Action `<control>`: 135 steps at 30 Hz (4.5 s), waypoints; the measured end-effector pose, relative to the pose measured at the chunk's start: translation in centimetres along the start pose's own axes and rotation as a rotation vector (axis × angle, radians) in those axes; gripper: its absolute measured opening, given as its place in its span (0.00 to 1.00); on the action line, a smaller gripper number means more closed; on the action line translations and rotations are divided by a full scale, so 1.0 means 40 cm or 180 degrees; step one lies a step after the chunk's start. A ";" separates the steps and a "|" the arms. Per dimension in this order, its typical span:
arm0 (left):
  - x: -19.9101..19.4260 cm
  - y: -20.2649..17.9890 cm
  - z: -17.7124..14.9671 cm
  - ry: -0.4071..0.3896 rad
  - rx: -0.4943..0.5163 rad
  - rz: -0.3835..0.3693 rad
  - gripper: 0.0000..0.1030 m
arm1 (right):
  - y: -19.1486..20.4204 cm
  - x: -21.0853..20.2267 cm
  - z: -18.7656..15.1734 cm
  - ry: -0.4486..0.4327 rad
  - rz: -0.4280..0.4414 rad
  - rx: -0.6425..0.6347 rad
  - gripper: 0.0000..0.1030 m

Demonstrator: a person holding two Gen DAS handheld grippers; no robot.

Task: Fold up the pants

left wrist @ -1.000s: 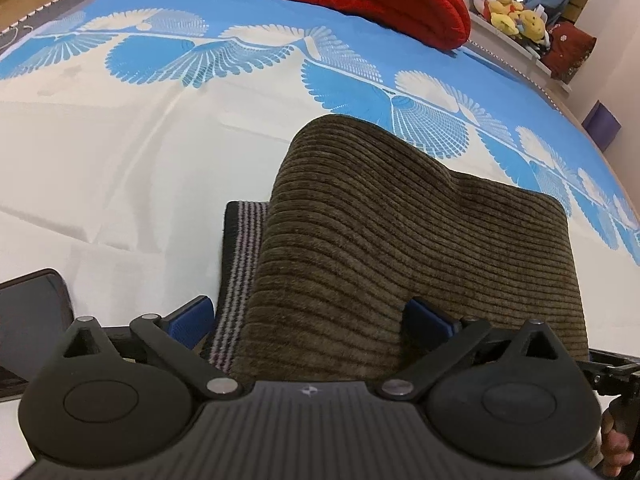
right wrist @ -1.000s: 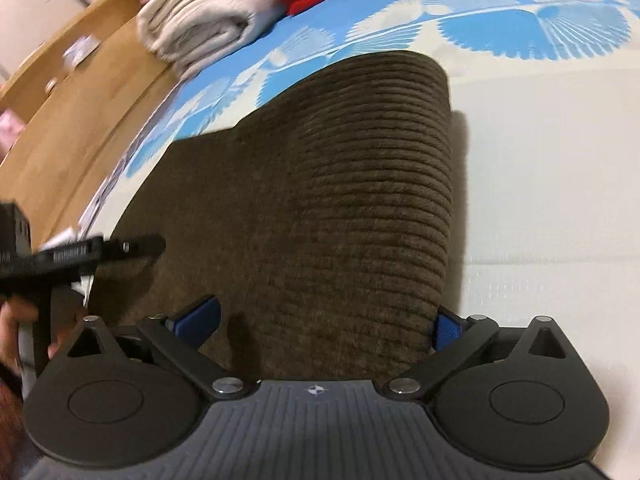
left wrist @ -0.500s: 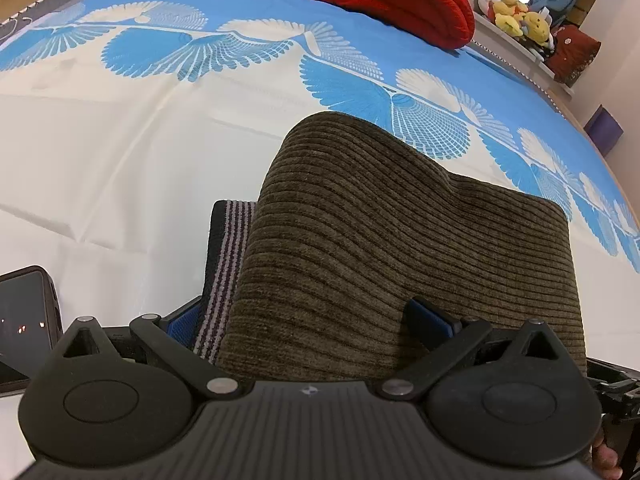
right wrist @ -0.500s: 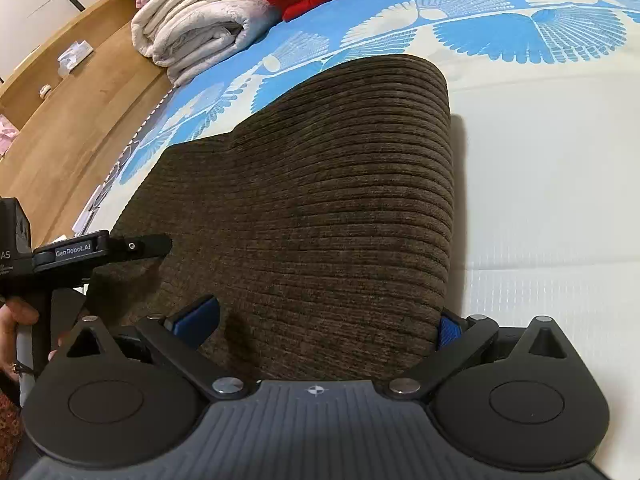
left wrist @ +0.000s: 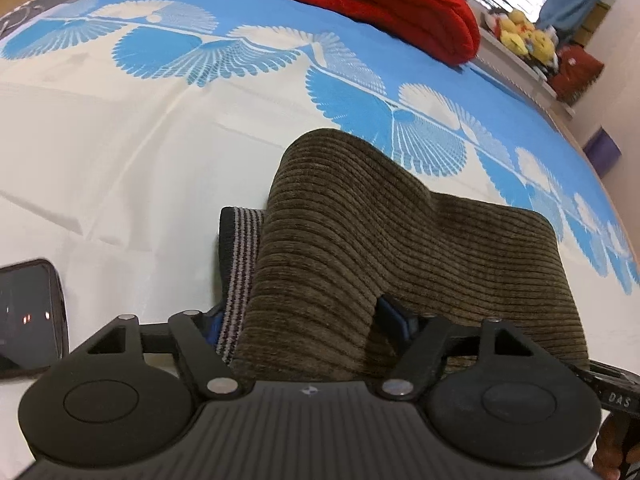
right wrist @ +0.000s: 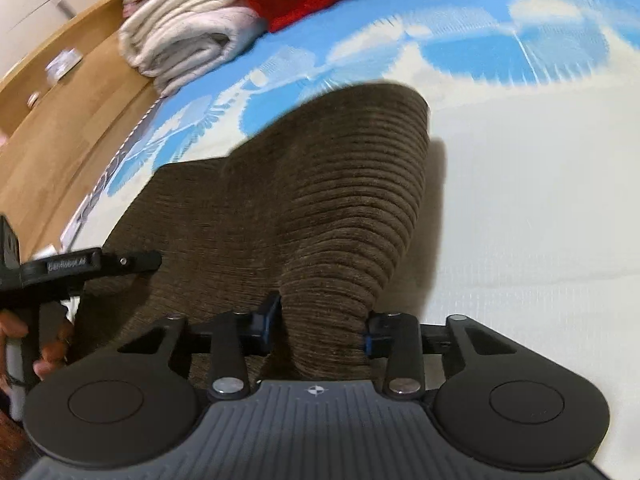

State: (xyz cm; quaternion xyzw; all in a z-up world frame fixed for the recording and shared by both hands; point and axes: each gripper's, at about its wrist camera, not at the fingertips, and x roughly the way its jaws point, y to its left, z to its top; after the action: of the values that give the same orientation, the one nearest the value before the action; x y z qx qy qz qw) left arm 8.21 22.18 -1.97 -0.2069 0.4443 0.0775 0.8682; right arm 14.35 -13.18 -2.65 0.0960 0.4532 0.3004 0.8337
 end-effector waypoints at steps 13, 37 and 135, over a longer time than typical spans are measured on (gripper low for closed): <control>0.090 -0.352 0.013 -0.0059 0.0364 -0.0605 0.58 | -0.238 -0.135 0.139 -0.0427 -0.0619 0.0163 0.33; 0.001 -0.537 -0.107 -0.0629 0.1480 -0.0919 0.72 | -0.296 -0.301 0.039 -0.0583 -0.0958 -0.0463 0.53; -0.064 -0.498 -0.385 -0.0249 0.1297 0.0089 0.99 | -0.088 -0.297 -0.272 -0.0497 -0.2006 -0.0738 0.99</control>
State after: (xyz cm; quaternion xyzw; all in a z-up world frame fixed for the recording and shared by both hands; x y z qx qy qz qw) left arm 1.65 -2.26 -2.14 -0.0176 0.4196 0.0061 0.9075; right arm 2.10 -24.23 -2.08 -0.1214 0.3583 0.0694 0.9231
